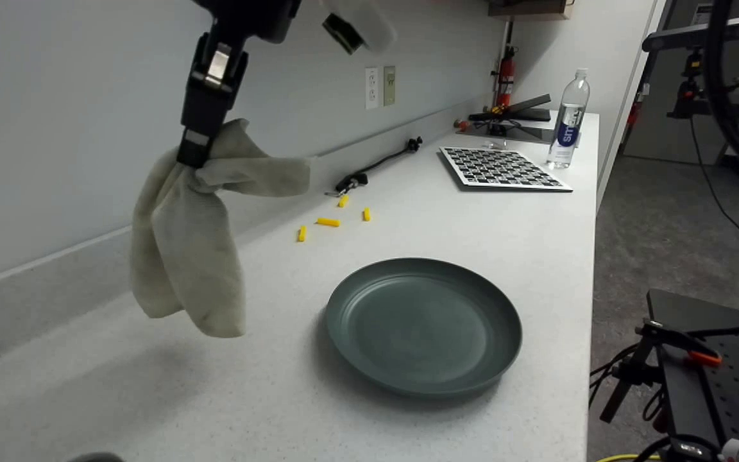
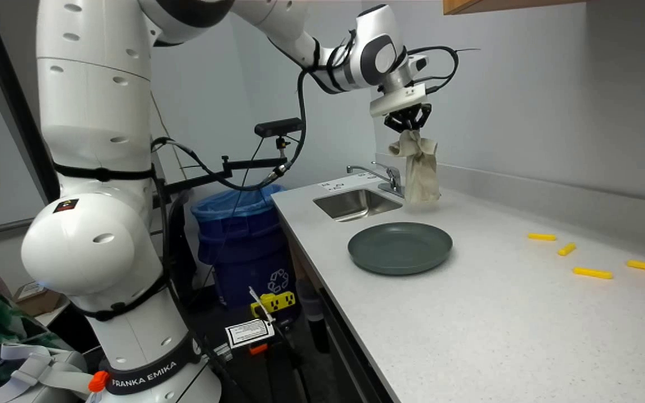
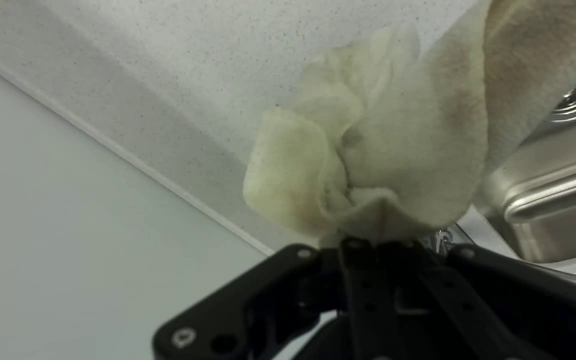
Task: Use the towel on the left to wipe the grey plate
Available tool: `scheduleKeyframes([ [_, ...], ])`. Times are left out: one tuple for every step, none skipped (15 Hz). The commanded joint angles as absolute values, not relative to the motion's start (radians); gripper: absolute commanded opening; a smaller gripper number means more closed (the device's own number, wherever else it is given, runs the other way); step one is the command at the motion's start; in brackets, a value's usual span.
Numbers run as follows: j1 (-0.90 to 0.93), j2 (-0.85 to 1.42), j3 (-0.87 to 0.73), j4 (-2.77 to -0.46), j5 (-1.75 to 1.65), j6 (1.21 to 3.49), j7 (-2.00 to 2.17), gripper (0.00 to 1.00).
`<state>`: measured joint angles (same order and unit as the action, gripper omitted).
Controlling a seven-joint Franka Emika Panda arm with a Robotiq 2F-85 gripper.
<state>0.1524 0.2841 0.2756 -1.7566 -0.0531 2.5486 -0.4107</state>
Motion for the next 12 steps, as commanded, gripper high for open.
scheduleKeyframes([
  [0.148,0.071,0.252,-1.992,-0.035,2.591,-0.344,0.01],
  [0.152,0.031,0.241,-2.035,-0.046,2.588,-0.321,0.01],
  [0.154,-0.005,0.232,-2.076,-0.053,2.583,-0.297,0.01],
  [0.155,-0.040,0.225,-2.115,-0.051,2.581,-0.282,0.01],
  [0.155,-0.072,0.219,-2.153,-0.048,2.584,-0.277,0.01],
  [0.157,-0.095,0.212,-2.181,-0.050,2.581,-0.265,0.01],
  [0.159,-0.117,0.206,-2.212,-0.028,2.583,-0.272,0.01],
  [0.162,-0.136,0.201,-2.234,-0.028,2.579,-0.262,0.01],
  [0.163,-0.154,0.197,-2.253,-0.035,2.567,-0.247,0.01],
  [0.164,-0.169,0.193,-2.271,-0.035,2.561,-0.238,0.01],
  [0.164,-0.182,0.192,-2.285,-0.039,2.551,-0.221,0.01],
  [0.166,-0.193,0.191,-2.297,-0.035,2.542,-0.207,0.01],
])
